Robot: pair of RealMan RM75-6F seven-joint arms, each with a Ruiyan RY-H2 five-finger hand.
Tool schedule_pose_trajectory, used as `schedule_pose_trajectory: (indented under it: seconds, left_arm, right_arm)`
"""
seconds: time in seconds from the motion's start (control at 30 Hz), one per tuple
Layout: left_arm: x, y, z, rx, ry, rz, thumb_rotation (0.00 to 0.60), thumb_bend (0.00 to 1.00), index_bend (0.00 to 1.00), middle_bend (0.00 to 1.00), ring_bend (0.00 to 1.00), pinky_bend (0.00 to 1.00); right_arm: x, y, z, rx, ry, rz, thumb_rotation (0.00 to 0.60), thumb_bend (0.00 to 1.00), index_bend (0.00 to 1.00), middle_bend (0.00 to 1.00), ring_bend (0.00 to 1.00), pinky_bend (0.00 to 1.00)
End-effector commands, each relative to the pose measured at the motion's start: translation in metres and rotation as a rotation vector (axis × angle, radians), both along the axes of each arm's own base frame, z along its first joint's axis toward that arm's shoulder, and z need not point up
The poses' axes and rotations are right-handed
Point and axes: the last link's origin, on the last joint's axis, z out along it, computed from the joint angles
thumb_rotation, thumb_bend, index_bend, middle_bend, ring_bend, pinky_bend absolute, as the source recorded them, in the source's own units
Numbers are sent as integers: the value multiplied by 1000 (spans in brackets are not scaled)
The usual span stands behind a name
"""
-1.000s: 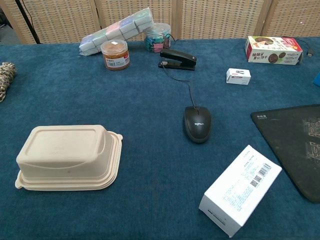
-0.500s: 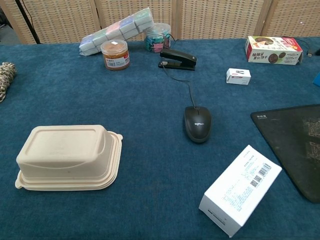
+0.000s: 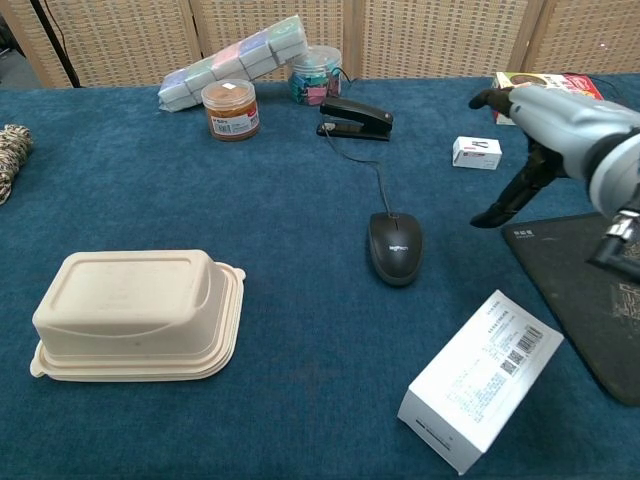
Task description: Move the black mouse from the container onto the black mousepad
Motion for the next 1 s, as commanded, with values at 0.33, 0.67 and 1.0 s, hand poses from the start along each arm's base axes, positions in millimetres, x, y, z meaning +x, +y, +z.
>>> schedule_pose_trajectory:
  seconds: [0.33, 0.67, 1.0]
  left_arm:
    - [0, 5, -8, -10, 26, 17, 600, 26, 0, 0, 0, 0]
    - [1, 8, -13, -18, 39, 24, 600, 27, 0, 0, 0, 0]
    - [1, 11, -13, -21, 37, 34, 600, 26, 0, 0, 0, 0]
  right_arm:
    - [45, -8, -43, 49, -44, 114, 600, 0, 0, 0, 0, 0]
    - [55, -17, -72, 92, -43, 134, 600, 0, 0, 0, 0, 0]
    - [63, -17, -100, 116, -51, 141, 600, 0, 0, 0, 0, 0]
